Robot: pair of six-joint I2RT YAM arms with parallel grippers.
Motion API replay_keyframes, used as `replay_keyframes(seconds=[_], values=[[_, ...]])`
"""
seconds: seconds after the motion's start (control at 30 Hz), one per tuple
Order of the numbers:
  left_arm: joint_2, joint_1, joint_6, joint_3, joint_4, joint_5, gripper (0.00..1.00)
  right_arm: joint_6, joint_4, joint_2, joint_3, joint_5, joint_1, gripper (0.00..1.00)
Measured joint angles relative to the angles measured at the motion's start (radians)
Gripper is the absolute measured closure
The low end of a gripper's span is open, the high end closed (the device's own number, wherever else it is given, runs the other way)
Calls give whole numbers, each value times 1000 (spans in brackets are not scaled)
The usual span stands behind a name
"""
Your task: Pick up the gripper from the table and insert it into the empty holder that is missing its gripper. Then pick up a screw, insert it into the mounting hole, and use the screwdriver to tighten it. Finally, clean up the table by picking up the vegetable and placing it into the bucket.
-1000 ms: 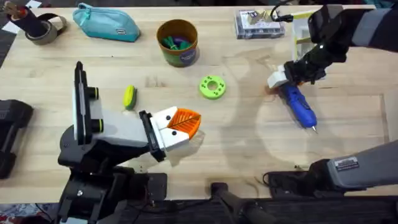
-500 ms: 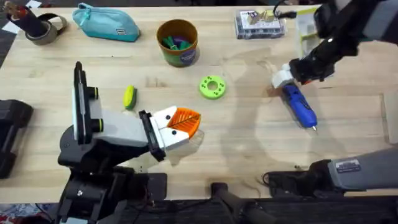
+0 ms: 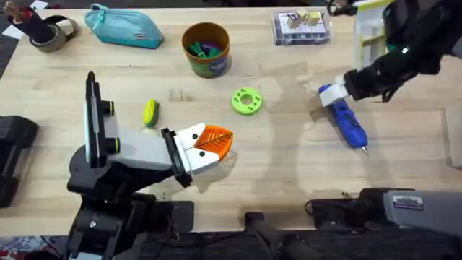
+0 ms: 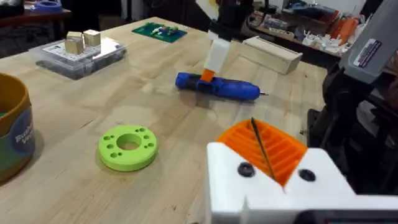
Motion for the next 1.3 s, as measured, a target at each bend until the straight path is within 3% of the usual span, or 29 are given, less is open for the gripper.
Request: replay_keyframes(seconds=[0.27,0.73,0.77,0.83,0.97,1.03,1.3], values=[[0,0,0,0,0,0,984,-7,44,18,-40,30,0,125],[0,0,0,0,-1,0,984,-7,103,179,-41,82,0,128],[0,0,0,0,-1,0,984,-9,103,179,-41,81,0,167],[0,0,0,0,-1,0,984,-17,104,179,-41,82,0,353],[0,0,0,0,-1,0,984,-20,113,187,-42,94,-1,923],[0,0,0,0,-1,0,984,-19,116,191,-42,97,-1,977],[0,0,0,0,-1,0,984,-20,111,190,-40,99,-1,976]])
